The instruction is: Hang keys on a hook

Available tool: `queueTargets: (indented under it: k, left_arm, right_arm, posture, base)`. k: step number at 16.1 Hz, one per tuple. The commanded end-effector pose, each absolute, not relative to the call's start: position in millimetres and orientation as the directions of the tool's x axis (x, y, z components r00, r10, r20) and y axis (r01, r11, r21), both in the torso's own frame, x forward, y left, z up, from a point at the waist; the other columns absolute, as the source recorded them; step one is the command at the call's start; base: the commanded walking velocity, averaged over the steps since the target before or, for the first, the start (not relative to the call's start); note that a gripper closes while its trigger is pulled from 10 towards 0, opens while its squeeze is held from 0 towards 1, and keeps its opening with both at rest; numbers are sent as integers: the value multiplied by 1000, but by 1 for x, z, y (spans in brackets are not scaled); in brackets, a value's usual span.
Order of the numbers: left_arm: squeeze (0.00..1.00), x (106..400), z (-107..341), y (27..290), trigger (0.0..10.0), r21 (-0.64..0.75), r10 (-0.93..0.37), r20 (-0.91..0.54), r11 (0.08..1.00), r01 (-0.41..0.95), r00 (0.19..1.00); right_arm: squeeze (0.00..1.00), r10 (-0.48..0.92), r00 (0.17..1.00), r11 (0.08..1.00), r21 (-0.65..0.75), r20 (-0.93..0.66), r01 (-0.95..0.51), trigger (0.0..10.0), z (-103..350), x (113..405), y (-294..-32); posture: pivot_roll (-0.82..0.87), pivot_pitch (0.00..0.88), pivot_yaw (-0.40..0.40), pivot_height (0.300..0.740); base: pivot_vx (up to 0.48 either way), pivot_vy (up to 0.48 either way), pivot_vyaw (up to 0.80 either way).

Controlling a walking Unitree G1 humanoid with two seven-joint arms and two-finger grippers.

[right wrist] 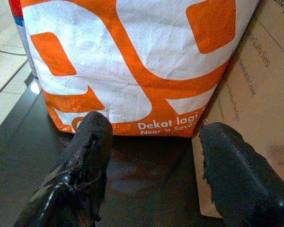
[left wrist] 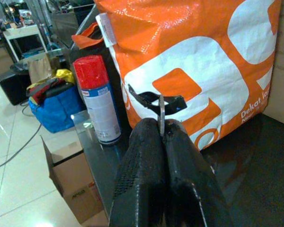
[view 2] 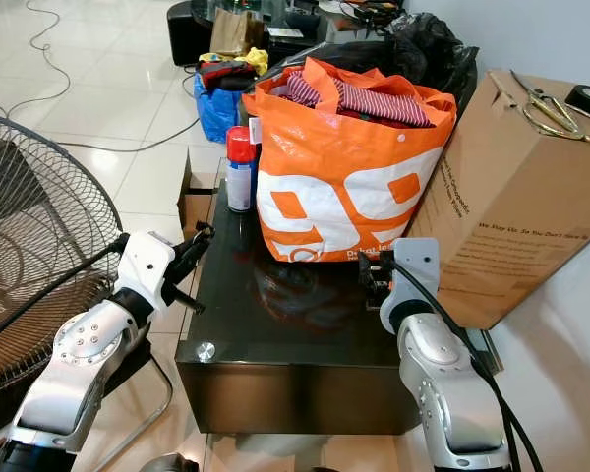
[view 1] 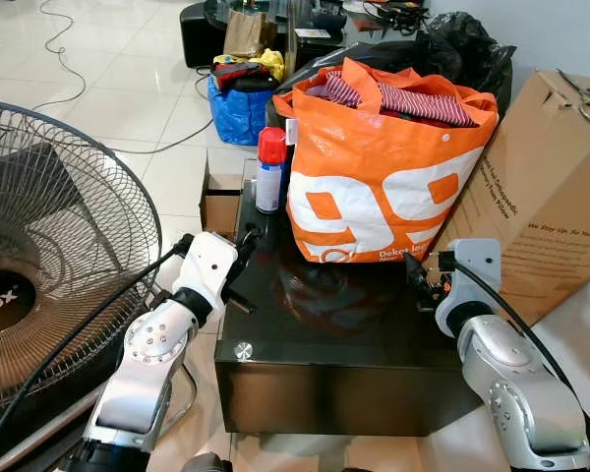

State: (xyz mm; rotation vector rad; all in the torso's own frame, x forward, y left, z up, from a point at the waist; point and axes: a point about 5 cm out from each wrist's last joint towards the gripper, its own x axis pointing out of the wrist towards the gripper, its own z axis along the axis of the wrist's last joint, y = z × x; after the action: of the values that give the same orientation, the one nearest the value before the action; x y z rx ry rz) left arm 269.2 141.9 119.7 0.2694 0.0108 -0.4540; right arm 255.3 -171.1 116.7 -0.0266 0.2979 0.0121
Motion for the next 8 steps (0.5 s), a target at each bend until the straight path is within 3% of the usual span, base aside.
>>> queueTargets:
  k: [1,6,8]
  left_arm:
    - [0,269,124,139,10000,262,-429,-63,864,429,901]
    - [0,264,122,151,10000,277,-380,-106,876,394,919]
    - [0,264,122,152,10000,279,-377,-110,876,393,920]
  right_arm:
    - [0,-10,957,999,-35,-289,-1,10000,115,255,-174]
    - [0,2,955,999,-36,-297,-13,10000,109,257,-175]
    - [0,4,954,999,-41,-298,-17,10000,109,257,-176]
  posture:
    - [-58,0,-66,740]
    - [-46,0,-80,740]
    - [-46,0,-77,740]
  base:
    - [0,0,0]
    - [0,0,0]
    - [-251,0,0]
